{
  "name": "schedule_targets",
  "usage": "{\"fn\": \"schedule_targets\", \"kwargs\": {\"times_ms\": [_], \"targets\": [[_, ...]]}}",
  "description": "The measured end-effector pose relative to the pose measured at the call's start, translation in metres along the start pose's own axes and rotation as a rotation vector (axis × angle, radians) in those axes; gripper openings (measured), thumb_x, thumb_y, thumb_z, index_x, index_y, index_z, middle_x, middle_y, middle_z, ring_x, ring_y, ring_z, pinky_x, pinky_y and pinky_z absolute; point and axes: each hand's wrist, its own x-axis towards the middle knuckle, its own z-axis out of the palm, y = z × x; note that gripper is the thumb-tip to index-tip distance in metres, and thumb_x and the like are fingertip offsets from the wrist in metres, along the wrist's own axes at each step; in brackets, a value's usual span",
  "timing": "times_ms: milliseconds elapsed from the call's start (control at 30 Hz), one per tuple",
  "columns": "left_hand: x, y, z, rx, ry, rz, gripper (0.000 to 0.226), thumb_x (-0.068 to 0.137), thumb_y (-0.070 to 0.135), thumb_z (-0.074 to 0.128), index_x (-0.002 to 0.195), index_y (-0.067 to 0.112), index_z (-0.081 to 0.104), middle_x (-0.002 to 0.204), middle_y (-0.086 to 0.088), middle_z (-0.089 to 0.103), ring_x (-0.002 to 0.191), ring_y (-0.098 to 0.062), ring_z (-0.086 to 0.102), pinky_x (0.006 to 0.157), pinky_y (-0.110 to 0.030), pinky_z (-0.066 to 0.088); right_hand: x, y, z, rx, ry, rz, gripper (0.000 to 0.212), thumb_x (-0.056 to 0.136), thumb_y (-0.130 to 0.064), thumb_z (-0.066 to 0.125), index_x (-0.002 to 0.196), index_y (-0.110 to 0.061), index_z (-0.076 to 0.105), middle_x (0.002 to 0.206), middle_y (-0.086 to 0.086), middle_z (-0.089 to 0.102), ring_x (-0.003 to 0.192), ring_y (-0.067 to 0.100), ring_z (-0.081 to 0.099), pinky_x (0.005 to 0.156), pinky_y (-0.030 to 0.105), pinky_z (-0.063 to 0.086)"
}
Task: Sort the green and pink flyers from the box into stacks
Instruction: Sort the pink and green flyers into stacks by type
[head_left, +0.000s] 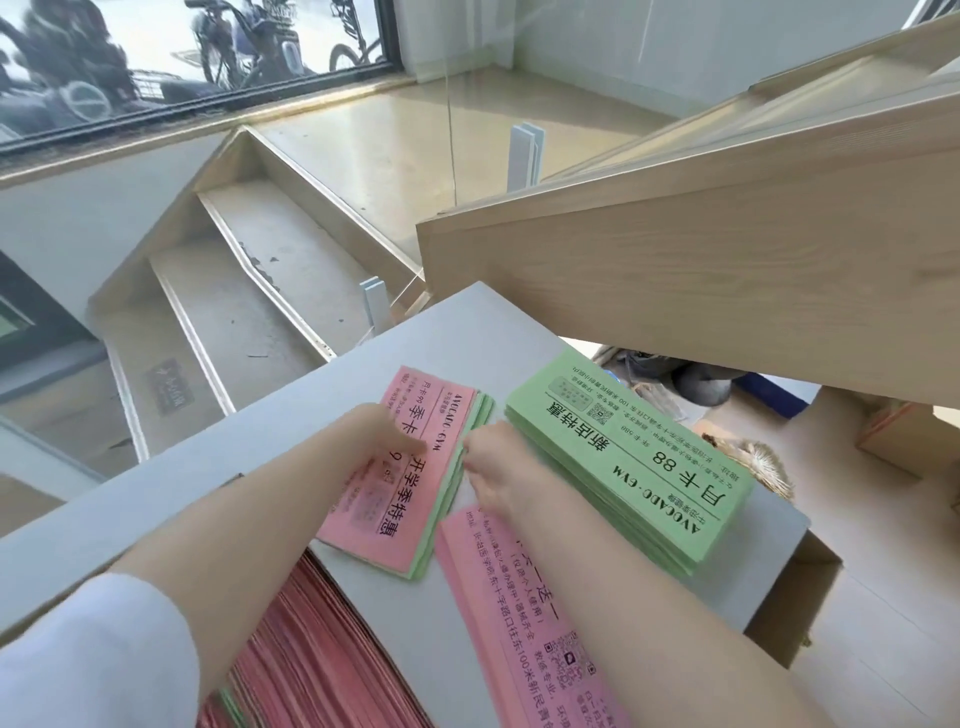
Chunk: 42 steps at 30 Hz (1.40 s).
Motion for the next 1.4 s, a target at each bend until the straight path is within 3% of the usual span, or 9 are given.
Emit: {"fn": "schedule_targets", "kwargs": {"times_ms": [100, 167, 333, 467, 567, 700, 1167, 1267, 1400], "targets": [[-0.002, -0.004, -0.009, -0.283, -0.109, -0.020, 0.025, 0.078, 0.029, 0.074, 0.085, 0.009, 0.061, 0.084, -0.011, 0.072, 0.079, -0.028, 0.069, 0.083, -0.042, 0.054, -0.008, -0.003, -0.006, 0.055, 0.025, 0.005, 0.028, 0.087, 0.011, 0.036, 0.079, -0.006, 0.056, 0.092, 0.007, 0.063, 0.097, 0.021, 0.057, 0.098, 0.034, 0.041], [-0.008, -0.001, -0.012, -0.348, -0.127, 0.015, 0.023, 0.082, 0.021, 0.070, 0.098, 0.006, 0.062, 0.092, -0.014, 0.072, 0.084, -0.031, 0.069, 0.085, -0.048, 0.054, -0.007, -0.001, -0.008, 0.072, 0.023, -0.005, 0.031, 0.088, 0.013, 0.033, 0.087, -0.007, 0.056, 0.105, 0.008, 0.062, 0.104, 0.020, 0.054, 0.102, 0.034, 0.038], [-0.034, 0.005, -0.032, -0.512, -0.110, 0.246, 0.022, 0.088, 0.008, 0.061, 0.109, 0.011, 0.056, 0.088, -0.010, 0.069, 0.073, -0.025, 0.068, 0.062, -0.039, 0.055, -0.012, 0.002, -0.005, 0.095, -0.037, -0.048, 0.021, 0.095, -0.001, 0.042, 0.084, -0.010, 0.057, 0.076, 0.001, 0.067, 0.073, 0.009, 0.052, 0.077, 0.020, 0.046], [-0.068, -0.004, -0.055, -0.811, -0.080, 0.562, 0.028, 0.090, 0.005, 0.057, 0.112, 0.021, 0.057, 0.097, -0.008, 0.072, 0.083, -0.025, 0.071, 0.070, -0.040, 0.058, -0.040, -0.003, -0.001, 0.071, -0.083, -0.253, 0.050, 0.092, -0.051, 0.046, 0.128, -0.016, 0.044, 0.122, -0.001, 0.063, 0.108, 0.013, 0.059, 0.101, 0.034, 0.043], [-0.098, -0.005, -0.062, -1.056, -0.203, 0.740, 0.029, 0.091, 0.004, 0.051, 0.112, 0.023, 0.058, 0.098, -0.004, 0.073, 0.084, -0.021, 0.071, 0.068, -0.035, 0.059, -0.082, -0.020, -0.014, -0.016, -0.093, -0.570, 0.023, 0.099, -0.032, 0.038, 0.104, -0.024, 0.059, 0.091, -0.013, 0.072, 0.084, 0.001, 0.067, 0.071, 0.014, 0.051], [-0.134, 0.003, -0.052, -1.284, -0.346, 0.834, 0.029, 0.085, 0.013, 0.051, 0.112, 0.019, 0.058, 0.099, -0.004, 0.072, 0.080, -0.018, 0.071, 0.066, -0.032, 0.059, -0.119, -0.043, -0.037, 0.022, -0.163, -0.781, 0.025, 0.099, -0.026, 0.039, 0.095, -0.026, 0.064, 0.085, -0.012, 0.073, 0.080, 0.002, 0.067, 0.071, 0.018, 0.051], [-0.139, 0.009, 0.024, -1.373, -0.443, 0.419, 0.018, 0.095, 0.009, 0.046, 0.102, 0.012, 0.063, 0.079, -0.008, 0.073, 0.060, -0.018, 0.070, 0.052, -0.030, 0.058, -0.141, -0.010, -0.092, 0.088, -0.036, -0.670, 0.042, 0.099, -0.015, 0.041, 0.076, -0.029, 0.074, 0.074, -0.005, 0.072, 0.066, 0.009, 0.067, 0.063, 0.025, 0.055], [-0.146, 0.016, 0.032, -1.390, -0.459, 0.370, 0.019, 0.097, 0.011, 0.044, 0.102, 0.009, 0.061, 0.078, -0.008, 0.073, 0.061, -0.018, 0.070, 0.051, -0.030, 0.057, -0.139, -0.004, -0.096, 0.208, -0.079, -0.560, 0.030, 0.098, -0.016, 0.043, 0.088, -0.019, 0.070, 0.079, 0.000, 0.072, 0.067, 0.014, 0.067, 0.060, 0.026, 0.052], [-0.148, 0.020, 0.040, -1.443, -0.471, 0.345, 0.021, 0.098, 0.010, 0.040, 0.104, 0.011, 0.060, 0.079, -0.008, 0.073, 0.061, -0.018, 0.071, 0.052, -0.031, 0.058, -0.136, 0.003, -0.099, 0.288, -0.098, -0.422, 0.030, 0.096, -0.019, 0.044, 0.115, -0.005, 0.062, 0.109, 0.017, 0.066, 0.094, 0.029, 0.063, 0.085, 0.041, 0.051]]}}
